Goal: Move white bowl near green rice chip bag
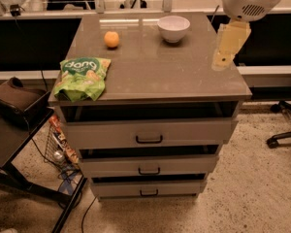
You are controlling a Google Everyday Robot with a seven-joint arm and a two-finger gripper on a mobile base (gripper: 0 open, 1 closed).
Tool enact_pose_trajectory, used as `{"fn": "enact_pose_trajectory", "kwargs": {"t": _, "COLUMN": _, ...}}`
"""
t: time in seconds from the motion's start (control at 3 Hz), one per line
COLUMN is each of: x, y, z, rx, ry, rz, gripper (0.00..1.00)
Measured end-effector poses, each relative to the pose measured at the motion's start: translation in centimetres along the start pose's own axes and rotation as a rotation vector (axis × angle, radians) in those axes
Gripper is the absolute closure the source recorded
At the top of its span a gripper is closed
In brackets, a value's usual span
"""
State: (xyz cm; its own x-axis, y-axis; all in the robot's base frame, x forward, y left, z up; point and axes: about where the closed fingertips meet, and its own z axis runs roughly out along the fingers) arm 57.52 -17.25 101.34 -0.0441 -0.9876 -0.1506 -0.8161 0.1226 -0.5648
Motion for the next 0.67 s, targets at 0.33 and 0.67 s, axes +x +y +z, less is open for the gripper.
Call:
{"fn": "enact_pose_trajectory", "kwargs": {"t": 0.33, "x": 0.0, "y": -1.1, "z": 1.0, "rx": 0.018, "ry": 0.023, "rz": 0.002, "gripper": 0.00}}
{"fn": "enact_pose_trajectory", "kwargs": {"t": 0.67, "x": 1.3, "y": -4.4, "z": 4.2, "rx": 0.044, "ry": 0.067, "rz": -0.015, "gripper": 0.00}}
